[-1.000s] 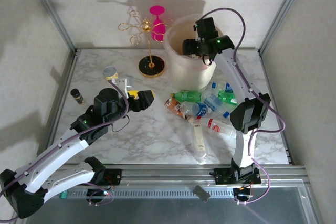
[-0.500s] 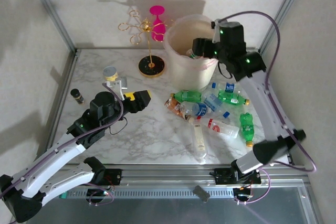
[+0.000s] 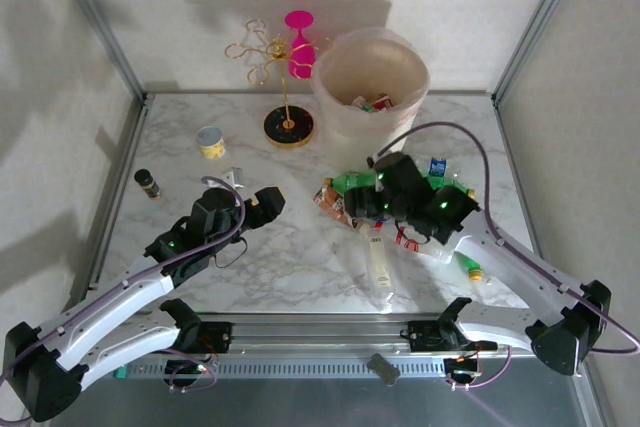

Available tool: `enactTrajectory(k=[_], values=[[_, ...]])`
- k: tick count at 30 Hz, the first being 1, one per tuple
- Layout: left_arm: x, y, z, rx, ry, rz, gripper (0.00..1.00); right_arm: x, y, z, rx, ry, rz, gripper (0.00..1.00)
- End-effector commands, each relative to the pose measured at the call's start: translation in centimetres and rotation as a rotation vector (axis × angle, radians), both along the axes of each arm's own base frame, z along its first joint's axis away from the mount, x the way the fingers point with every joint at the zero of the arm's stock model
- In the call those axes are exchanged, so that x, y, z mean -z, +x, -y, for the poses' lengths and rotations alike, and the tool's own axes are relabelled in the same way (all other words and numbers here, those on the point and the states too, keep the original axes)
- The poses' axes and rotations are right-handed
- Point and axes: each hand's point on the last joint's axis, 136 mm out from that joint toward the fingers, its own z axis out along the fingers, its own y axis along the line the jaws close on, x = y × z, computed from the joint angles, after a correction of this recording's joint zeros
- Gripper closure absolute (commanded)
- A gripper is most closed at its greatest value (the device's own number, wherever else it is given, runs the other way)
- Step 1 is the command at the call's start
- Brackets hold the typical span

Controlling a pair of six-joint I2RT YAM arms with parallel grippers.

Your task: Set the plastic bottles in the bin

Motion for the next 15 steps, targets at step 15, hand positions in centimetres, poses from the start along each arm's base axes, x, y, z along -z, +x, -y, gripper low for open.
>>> enactTrajectory(k=[15], values=[[1.9,-0.2,0.6,0.024,0.024,-0.068,0.13,14.8,-5.5,4.3,0.238,-0.266,-0.264,0.18]])
